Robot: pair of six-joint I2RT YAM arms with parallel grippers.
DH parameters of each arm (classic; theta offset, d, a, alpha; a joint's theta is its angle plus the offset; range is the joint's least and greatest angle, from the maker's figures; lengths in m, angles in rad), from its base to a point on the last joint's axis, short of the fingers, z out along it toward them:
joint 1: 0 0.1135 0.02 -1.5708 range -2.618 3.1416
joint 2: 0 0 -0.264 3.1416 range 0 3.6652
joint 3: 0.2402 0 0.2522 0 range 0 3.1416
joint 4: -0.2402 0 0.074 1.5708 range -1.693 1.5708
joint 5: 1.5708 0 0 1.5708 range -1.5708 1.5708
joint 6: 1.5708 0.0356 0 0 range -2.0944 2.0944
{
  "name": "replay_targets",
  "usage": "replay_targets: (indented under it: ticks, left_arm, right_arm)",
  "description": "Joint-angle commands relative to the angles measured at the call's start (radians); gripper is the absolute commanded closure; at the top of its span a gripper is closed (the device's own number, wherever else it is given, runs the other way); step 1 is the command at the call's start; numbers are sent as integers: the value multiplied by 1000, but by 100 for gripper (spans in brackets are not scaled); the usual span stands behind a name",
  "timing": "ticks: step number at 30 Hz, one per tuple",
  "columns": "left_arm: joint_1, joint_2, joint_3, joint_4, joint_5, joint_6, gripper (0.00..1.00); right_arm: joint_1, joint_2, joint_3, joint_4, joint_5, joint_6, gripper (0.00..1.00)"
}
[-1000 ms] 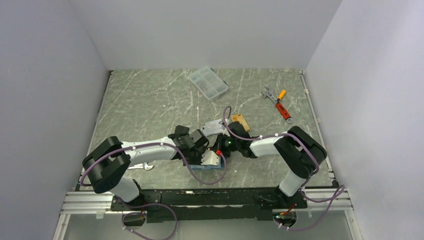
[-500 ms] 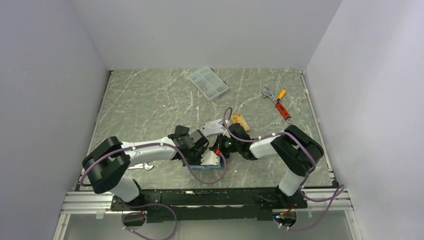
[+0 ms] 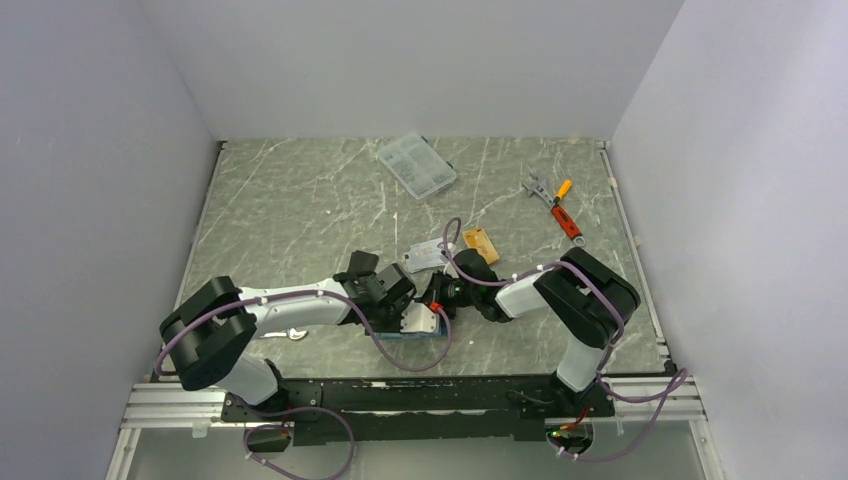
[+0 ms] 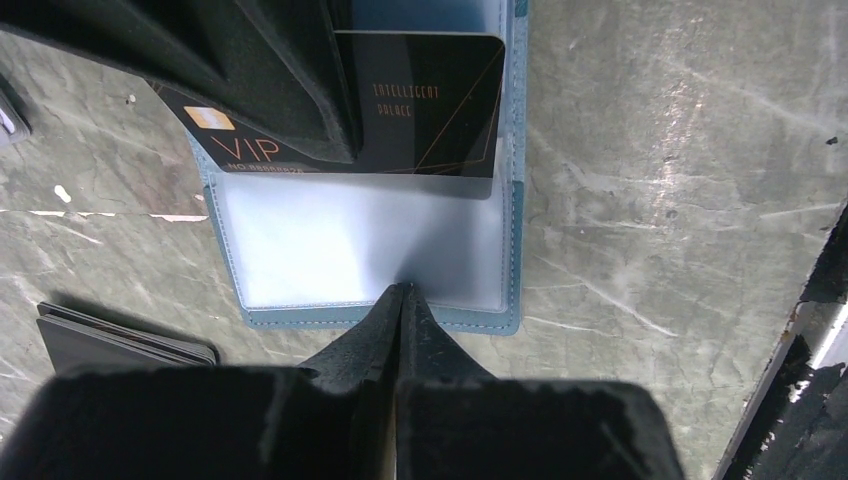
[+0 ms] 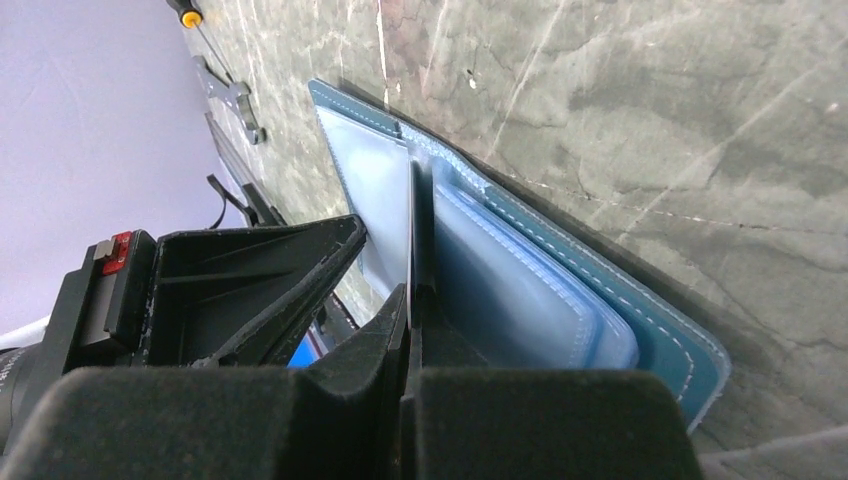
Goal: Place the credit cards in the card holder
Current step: Insert the credit card into the card holder.
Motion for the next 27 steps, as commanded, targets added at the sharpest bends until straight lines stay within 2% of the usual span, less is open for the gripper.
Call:
replay_targets:
  ticks: [1, 6, 7, 10, 11, 12, 13, 20, 27]
  left_arm:
    - [-3, 37, -10, -28, -7, -10, 96]
    - [-3, 46, -6, -28, -13, 0, 98]
    - [-3, 45, -6, -28, -13, 0, 99]
    - [-3, 39, -5, -28, -13, -1, 99]
    - [-2, 36, -8, -24, -10, 2, 99]
    - [1, 33, -17, -11, -15, 9, 100]
    - [7, 30, -28, 5, -20, 14, 100]
    - [33, 10, -55, 20, -11, 10, 100]
    - [32, -1, -69, 32, -10, 9, 100]
  right_arm:
    - [16, 36, -16, 22, 22, 16, 100]
    - [28, 40, -13, -62, 63, 18, 99]
    - [30, 38, -8, -86, 73, 16, 93]
    - [33, 11, 15, -205, 117, -9, 68]
    - [32, -3, 30, -253, 140, -29, 54]
    - [34, -16, 44, -295, 151, -53, 47]
    - [35, -24, 58, -330, 162, -68, 44]
    - [41, -64, 156, -592, 257, -142, 43]
    - [73, -18, 173, -637, 291, -118, 43]
